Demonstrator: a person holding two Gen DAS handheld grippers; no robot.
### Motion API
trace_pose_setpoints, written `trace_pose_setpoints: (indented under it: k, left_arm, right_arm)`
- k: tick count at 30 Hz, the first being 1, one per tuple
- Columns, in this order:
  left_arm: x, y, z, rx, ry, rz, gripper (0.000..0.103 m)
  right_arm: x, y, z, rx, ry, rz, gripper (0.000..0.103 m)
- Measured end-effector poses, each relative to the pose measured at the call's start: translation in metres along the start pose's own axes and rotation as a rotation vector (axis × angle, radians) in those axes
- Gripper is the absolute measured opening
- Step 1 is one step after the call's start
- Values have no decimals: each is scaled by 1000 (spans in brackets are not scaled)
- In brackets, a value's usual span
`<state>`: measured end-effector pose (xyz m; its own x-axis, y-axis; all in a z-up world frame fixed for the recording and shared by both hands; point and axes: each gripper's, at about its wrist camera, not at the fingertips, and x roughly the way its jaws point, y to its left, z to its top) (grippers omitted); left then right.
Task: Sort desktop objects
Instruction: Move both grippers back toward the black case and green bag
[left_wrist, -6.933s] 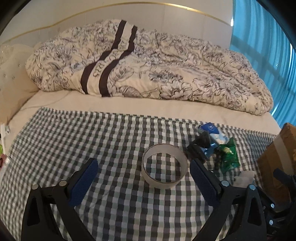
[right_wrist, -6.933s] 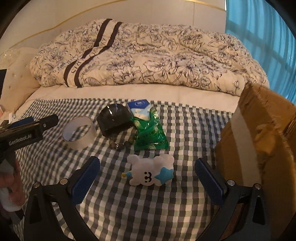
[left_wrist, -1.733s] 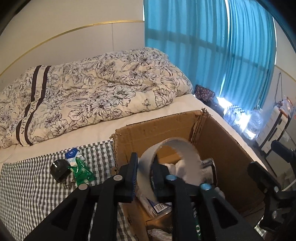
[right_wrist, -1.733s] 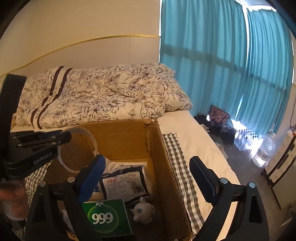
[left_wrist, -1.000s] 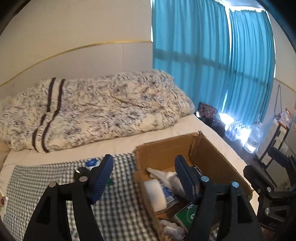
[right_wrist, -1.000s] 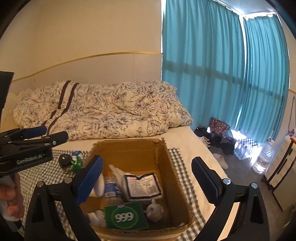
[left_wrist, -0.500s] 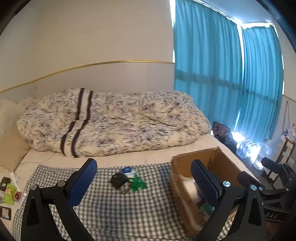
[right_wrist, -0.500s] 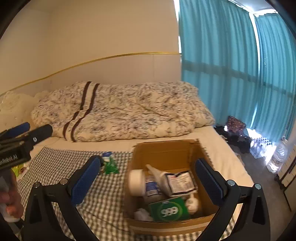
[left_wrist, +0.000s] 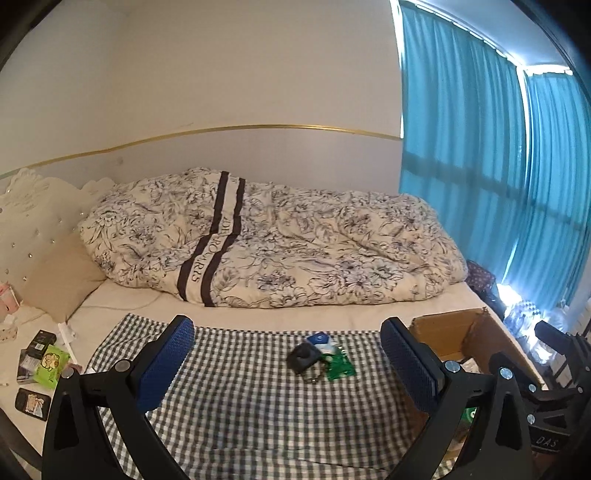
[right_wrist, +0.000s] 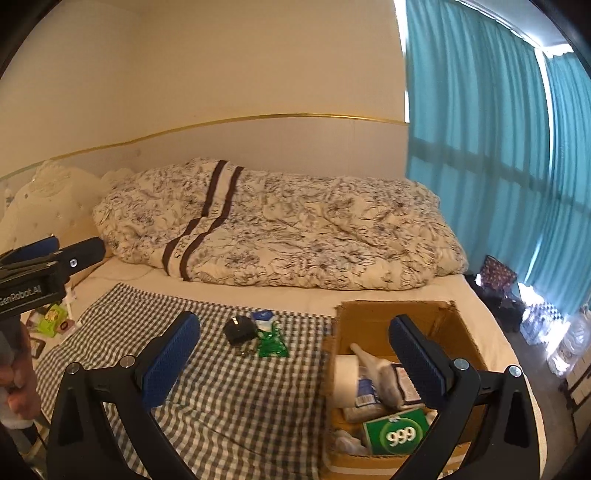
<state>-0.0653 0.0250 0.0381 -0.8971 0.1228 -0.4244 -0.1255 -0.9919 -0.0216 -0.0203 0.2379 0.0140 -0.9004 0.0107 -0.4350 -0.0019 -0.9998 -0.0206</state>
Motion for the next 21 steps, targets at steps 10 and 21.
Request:
trace_pose_setpoints:
  k: [10,21]
  left_arm:
    - [57,27,-24,-22,87,17,103]
    - [147,57,-56,-41,203,39,103]
  right_arm:
    - [43,49,-11,-105,29,100,103]
    - [133,75,-45,-137,124,67,103]
